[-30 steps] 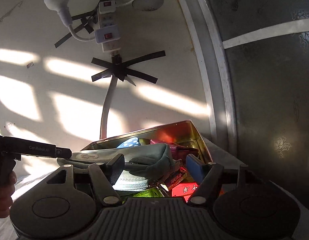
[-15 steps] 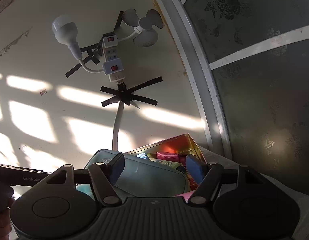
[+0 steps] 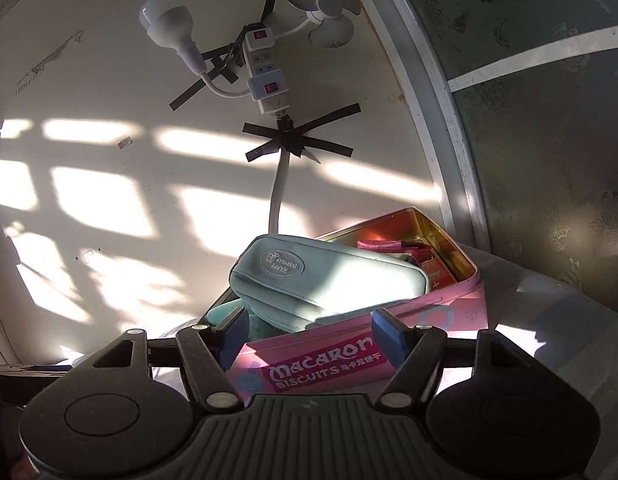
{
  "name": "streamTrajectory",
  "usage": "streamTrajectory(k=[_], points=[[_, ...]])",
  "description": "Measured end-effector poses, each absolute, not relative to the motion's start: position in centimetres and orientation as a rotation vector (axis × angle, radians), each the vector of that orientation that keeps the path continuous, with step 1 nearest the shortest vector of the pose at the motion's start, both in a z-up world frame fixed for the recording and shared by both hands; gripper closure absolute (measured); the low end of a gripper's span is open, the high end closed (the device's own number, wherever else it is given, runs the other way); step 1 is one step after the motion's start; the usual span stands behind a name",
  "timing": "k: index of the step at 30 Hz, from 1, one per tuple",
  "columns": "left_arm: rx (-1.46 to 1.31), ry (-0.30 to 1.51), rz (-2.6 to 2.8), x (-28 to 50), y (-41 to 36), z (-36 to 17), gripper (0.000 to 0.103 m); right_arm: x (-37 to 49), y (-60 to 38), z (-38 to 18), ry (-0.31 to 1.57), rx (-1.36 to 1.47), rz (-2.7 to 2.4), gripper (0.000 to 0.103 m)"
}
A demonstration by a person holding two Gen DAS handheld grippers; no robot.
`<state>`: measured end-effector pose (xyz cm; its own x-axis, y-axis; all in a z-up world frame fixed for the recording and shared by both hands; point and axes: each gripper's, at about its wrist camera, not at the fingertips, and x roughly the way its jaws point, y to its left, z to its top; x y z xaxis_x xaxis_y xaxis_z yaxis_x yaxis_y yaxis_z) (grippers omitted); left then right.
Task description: Organize objects
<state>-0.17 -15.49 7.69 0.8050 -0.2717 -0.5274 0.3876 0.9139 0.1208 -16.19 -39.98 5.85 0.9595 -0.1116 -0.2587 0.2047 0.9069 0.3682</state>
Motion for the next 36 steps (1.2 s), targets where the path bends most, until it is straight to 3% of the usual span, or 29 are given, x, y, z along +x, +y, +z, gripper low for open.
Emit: streamTrajectory(k=[15, 36], points=[[0.168, 0.608, -0.361, -1.5, -11.6, 4.5, 0.007, -15.8, -34.6, 5.1, 0.383, 0.398, -0.100, 0.032], [0.173, 0.517, -0.355, -2.9, -10.8, 5.1, 0.000, -15.4, -32.2, 5.0, 0.407, 0.374, -0.094, 0.028]])
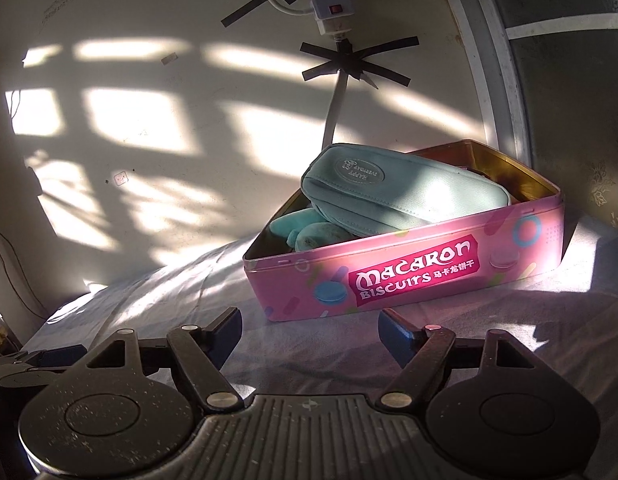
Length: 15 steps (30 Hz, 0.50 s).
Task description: Organize objects
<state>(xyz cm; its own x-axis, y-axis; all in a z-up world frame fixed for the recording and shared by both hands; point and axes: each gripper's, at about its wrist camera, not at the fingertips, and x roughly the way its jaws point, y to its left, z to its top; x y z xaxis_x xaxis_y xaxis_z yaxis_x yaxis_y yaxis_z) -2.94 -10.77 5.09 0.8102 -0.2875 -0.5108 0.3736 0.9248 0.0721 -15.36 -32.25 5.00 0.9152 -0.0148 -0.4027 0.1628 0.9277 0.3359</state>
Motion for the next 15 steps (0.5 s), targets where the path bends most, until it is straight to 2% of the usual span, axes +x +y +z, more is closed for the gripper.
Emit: streamTrajectory(k=[6, 15], points=[[0.205, 0.470, -0.337, -3.7, -11.2, 5.2, 0.000, -15.4, -32.5, 4.8, 0.408, 0.384, -0.093, 0.027], [0.228, 0.536, -0.369, -3.8, -11.9, 4.9, 0.000, -15.7, -32.4, 4.9, 0.403, 0.382, -0.098, 0.027]])
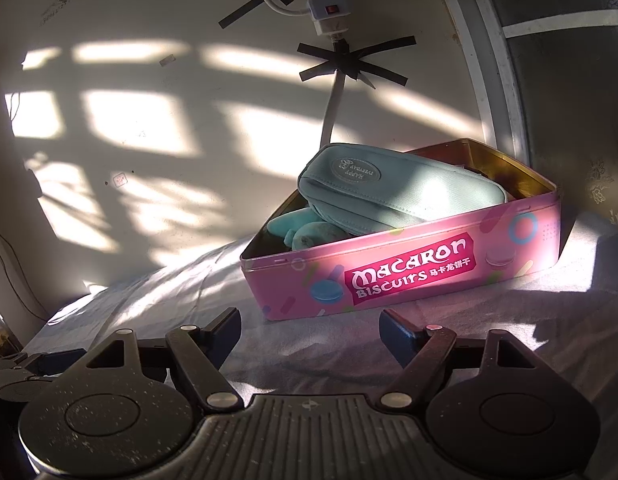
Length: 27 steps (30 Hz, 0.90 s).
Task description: Organize objects
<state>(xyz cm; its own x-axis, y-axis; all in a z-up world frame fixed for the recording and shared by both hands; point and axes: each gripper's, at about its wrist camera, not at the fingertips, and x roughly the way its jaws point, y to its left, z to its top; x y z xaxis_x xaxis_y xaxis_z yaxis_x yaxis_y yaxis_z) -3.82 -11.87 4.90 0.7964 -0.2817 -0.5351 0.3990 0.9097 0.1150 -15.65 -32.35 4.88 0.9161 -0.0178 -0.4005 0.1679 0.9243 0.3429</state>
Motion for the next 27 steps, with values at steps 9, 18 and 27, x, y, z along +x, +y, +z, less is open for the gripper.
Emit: streamTrajectory(k=[9, 18, 27], points=[[0.250, 0.552, -0.365, -3.90, -12.06, 4.77, 0.000, -15.70, -32.30, 4.79, 0.410, 0.383, -0.100, 0.026], [0.239, 0.584, -0.345, -3.78, -11.93, 4.37, 0.000, -15.62, -31.84, 4.46, 0.424, 0.377, -0.093, 0.023], [0.241, 0.600, -0.335, -3.77, -11.92, 3.95, 0.000, -15.48, -31.75, 4.04, 0.437, 0.380, -0.088, 0.023]])
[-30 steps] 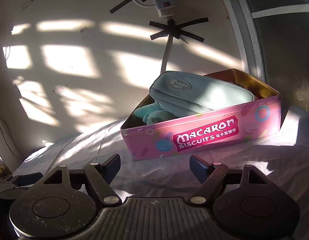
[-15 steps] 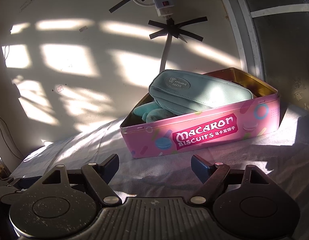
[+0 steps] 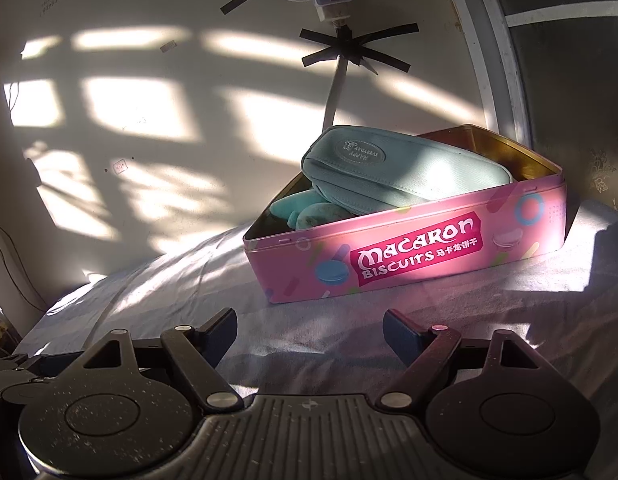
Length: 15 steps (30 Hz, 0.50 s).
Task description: Organize objects
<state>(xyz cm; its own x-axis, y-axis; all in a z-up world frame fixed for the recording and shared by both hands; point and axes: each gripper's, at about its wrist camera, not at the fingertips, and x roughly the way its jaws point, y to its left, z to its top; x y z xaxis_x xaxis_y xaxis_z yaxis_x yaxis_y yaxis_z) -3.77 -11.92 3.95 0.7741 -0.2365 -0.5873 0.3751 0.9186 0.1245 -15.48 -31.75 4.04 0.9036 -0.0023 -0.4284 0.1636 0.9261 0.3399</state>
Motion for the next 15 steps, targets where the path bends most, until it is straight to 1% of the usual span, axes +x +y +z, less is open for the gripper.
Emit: streamTrajectory(k=[15], points=[[0.245, 0.642, -0.334, -3.56, -12.40, 3.40, 0.000, -15.37, -32.06, 3.64, 0.445, 0.392, -0.089, 0.022]])
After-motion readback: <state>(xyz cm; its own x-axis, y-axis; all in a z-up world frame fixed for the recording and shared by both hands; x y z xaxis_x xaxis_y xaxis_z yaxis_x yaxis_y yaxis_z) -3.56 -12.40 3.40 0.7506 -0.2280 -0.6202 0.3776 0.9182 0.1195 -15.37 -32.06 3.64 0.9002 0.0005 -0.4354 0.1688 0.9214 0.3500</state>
